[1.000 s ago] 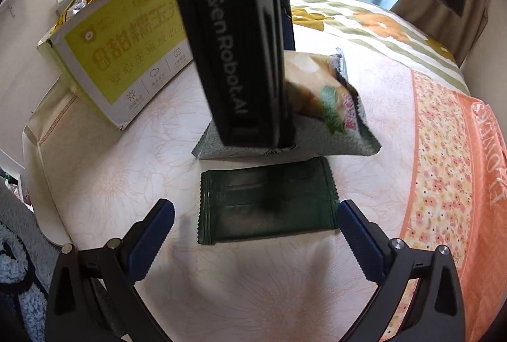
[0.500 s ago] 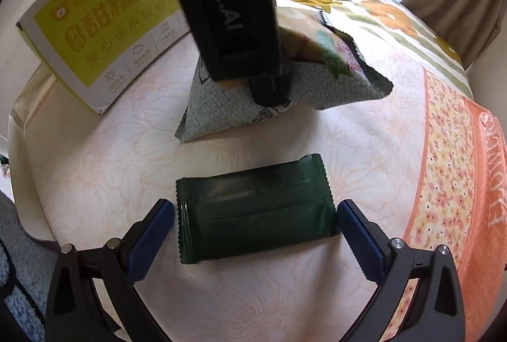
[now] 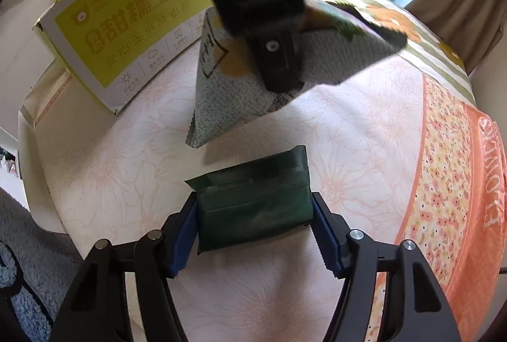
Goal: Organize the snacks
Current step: 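Carry both items over the box and release them inside with both tools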
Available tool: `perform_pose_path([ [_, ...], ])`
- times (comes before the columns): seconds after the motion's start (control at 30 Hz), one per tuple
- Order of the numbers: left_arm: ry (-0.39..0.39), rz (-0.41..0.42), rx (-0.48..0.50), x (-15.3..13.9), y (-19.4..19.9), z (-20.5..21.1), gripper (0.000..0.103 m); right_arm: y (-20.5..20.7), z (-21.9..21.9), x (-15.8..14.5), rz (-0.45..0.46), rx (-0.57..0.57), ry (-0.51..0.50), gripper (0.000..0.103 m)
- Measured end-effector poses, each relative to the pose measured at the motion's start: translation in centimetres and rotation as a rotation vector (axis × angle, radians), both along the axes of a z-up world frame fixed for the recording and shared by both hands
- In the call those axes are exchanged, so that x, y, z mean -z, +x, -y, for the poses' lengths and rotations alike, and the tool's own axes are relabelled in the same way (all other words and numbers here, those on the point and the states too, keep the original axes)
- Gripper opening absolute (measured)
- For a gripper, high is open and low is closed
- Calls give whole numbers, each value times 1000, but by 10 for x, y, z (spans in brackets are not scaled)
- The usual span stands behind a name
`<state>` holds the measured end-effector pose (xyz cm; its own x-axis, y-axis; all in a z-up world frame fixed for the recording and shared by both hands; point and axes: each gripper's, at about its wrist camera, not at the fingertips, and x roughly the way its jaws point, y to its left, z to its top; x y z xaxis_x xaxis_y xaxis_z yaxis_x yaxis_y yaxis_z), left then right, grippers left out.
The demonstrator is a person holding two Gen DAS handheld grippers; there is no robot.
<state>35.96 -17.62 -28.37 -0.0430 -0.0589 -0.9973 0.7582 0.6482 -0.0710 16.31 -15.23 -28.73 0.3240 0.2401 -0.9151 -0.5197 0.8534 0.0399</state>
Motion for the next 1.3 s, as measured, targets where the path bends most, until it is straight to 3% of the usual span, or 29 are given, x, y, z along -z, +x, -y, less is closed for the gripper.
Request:
perform_pose_path([
  [0.2, -70, 31, -74, -38, -2, -10, 62, 4, 20, -26, 44, 32, 10, 62],
  [0.4, -148, 116, -165, -103, -9, -31, 62, 16, 36, -79, 89, 58, 54, 62],
  [0.57, -207, 207, -277, -162, -17, -72, 62, 34, 26, -127, 142, 3, 68, 62],
  [0.73, -213, 295, -407, -202, -20, -131, 62, 55, 5, -167, 173, -41, 108, 62],
  [0.87, -197, 328, -494, -210, -16, -180, 62, 79, -15, -189, 193, -60, 135, 62],
  [1.03, -178, 324, -563, -200, -8, -229, 62, 112, -56, -209, 216, -79, 140, 62],
  [1.3, -162, 229, -611, -161, 12, -275, 62, 163, -114, -215, 190, -64, 185, 62],
])
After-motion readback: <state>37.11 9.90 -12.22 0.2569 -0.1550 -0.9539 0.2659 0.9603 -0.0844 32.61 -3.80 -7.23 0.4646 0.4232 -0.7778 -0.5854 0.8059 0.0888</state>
